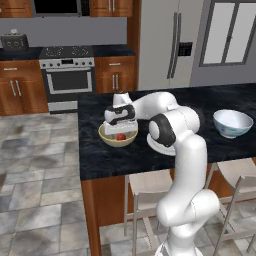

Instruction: Take the fruits from the plate on the dining counter and place two fruits in each bowl.

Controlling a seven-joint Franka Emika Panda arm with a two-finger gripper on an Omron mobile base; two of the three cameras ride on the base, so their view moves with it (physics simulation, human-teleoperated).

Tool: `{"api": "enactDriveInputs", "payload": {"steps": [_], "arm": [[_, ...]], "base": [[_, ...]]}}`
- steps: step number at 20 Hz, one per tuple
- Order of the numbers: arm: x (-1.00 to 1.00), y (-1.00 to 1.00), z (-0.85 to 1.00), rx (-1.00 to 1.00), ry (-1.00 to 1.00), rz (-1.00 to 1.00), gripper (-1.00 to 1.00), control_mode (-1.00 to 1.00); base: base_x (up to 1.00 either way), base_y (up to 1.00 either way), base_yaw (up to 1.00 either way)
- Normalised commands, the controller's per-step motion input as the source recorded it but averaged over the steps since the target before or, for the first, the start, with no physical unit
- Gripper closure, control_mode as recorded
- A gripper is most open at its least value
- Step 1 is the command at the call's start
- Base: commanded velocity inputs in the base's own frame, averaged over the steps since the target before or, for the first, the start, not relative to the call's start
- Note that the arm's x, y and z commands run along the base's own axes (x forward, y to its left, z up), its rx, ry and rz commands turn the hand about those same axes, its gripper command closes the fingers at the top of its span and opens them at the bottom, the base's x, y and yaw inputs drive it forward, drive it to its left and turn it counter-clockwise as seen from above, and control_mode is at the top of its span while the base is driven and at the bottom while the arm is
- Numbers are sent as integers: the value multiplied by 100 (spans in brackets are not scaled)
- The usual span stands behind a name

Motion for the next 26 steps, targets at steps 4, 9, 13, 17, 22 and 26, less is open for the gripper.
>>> {"api": "enactDriveInputs", "payload": {"steps": [4,9,13,17,22,26], "arm": [[2,0,4,0,0,0,-100,-100],[-9,-11,47,0,-7,0,-100,-100],[-23,-30,58,0,-18,0,-100,-100],[-22,-51,49,0,-31,0,-100,-100],[-20,-63,50,1,-22,0,-100,-100],[-36,-97,42,2,0,0,-100,-100]], "base": [[0,0,0],[0,0,0],[0,0,0],[0,0,0],[0,0,0],[0,0,0]]}}
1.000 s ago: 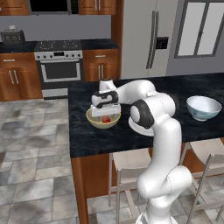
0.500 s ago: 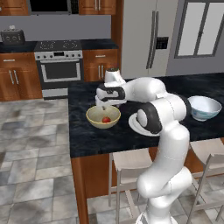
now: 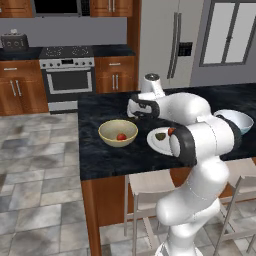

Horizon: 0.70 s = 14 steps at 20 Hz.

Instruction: Take the fruits from the plate on the dining counter and place two fruits in each bowl.

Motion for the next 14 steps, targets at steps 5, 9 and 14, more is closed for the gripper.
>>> {"api": "enactDriveInputs", "payload": {"steps": [5,9,14], "arm": [[-51,-100,23,4,0,0,-100,-100],[-55,-100,0,3,0,-8,-100,-100],[-38,-88,0,0,0,-2,-100,-100]], "base": [[0,0,0],[0,0,0],[0,0,0]]}}
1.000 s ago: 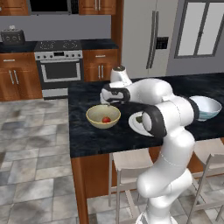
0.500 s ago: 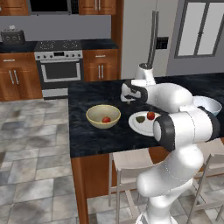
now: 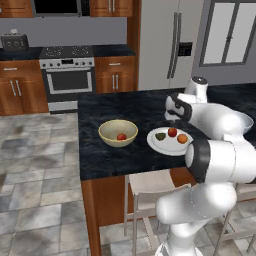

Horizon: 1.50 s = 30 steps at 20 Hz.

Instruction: Take the fruits from the plate on the dining counter and place two fruits in each bowl.

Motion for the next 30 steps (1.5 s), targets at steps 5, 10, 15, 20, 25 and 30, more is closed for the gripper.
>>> {"api": "enactDriveInputs", "payload": {"steps": [5,10,15,20,25,30], "arm": [[-6,-28,0,0,0,-3,-100,-100],[11,-34,-17,0,0,0,-100,-100],[7,-44,-34,0,0,0,-100,-100],[5,-16,-29,0,0,0,-100,-100],[21,-2,-32,0,0,0,-100,-100],[30,1,-40,0,1,0,-100,-100]], "base": [[0,0,0],[0,0,0],[0,0,0],[0,0,0],[0,0,0],[0,0,0]]}}
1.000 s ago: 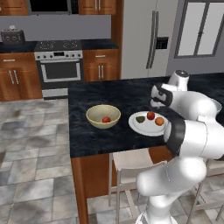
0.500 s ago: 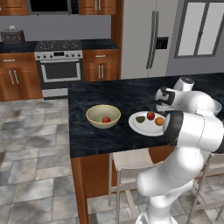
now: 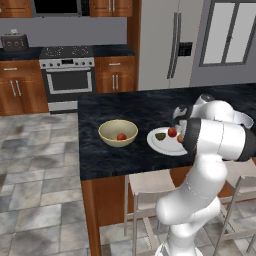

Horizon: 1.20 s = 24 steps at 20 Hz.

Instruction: Take the fruits from the plate on the dining counter and place two fruits in each bowl.

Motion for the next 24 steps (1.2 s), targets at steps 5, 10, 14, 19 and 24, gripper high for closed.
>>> {"api": "enactDriveInputs", "payload": {"steps": [5,10,14,19,24], "arm": [[14,2,-29,0,6,0,-100,-100],[17,0,-25,0,5,0,-100,-100],[24,0,-16,0,2,0,-100,-100],[11,0,-14,0,1,0,-100,-100],[6,0,-24,0,0,0,-100,-100]], "base": [[0,0,0],[0,0,0],[0,0,0],[0,0,0],[0,0,0]]}}
